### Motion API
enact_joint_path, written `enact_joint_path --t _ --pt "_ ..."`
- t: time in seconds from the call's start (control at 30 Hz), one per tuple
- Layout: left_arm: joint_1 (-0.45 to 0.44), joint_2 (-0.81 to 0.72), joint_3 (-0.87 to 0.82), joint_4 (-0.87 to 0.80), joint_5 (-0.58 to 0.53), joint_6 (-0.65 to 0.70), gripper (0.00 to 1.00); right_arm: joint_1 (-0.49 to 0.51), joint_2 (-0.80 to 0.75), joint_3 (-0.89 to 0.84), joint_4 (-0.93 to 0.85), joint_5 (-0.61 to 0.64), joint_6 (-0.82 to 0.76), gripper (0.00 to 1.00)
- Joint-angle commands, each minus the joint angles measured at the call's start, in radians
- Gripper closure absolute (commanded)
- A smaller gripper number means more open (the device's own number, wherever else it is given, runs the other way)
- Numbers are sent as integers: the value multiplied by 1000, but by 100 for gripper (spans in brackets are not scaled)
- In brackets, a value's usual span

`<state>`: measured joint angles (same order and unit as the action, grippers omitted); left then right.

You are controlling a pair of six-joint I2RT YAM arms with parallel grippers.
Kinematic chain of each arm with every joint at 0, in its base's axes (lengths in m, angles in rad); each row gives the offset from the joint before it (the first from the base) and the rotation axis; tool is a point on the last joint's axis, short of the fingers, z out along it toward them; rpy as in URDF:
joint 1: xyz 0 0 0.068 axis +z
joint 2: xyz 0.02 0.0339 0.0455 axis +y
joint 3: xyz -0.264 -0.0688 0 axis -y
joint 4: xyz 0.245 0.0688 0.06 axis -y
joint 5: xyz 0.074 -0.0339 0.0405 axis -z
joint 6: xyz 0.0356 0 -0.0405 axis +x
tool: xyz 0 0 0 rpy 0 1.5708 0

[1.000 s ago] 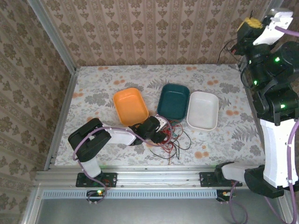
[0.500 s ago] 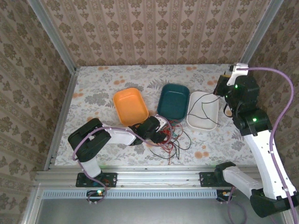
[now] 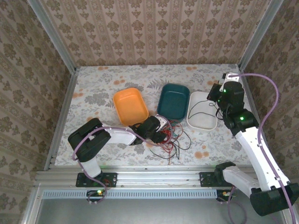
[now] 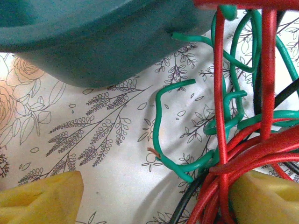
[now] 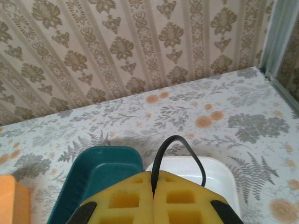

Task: Untangle the cables

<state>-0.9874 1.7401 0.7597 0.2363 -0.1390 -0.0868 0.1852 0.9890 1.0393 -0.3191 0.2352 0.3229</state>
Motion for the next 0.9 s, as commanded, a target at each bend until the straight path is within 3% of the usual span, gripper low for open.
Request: enact_joint_path --t 0.0,0.37,0.73,0.87 --pt "10 24 -22 -159 -61 9 18 15 35 65 94 -89 43 100" --pt "9 24 -26 -159 -65 -1 18 71 91 44 138 -153 150 100" --pt "9 24 -19 -166 -58 -1 18 78 27 -177 82 195 245 100" --pt "8 26 -12 -174 -57 12 18 70 35 -240 65 256 267 100"
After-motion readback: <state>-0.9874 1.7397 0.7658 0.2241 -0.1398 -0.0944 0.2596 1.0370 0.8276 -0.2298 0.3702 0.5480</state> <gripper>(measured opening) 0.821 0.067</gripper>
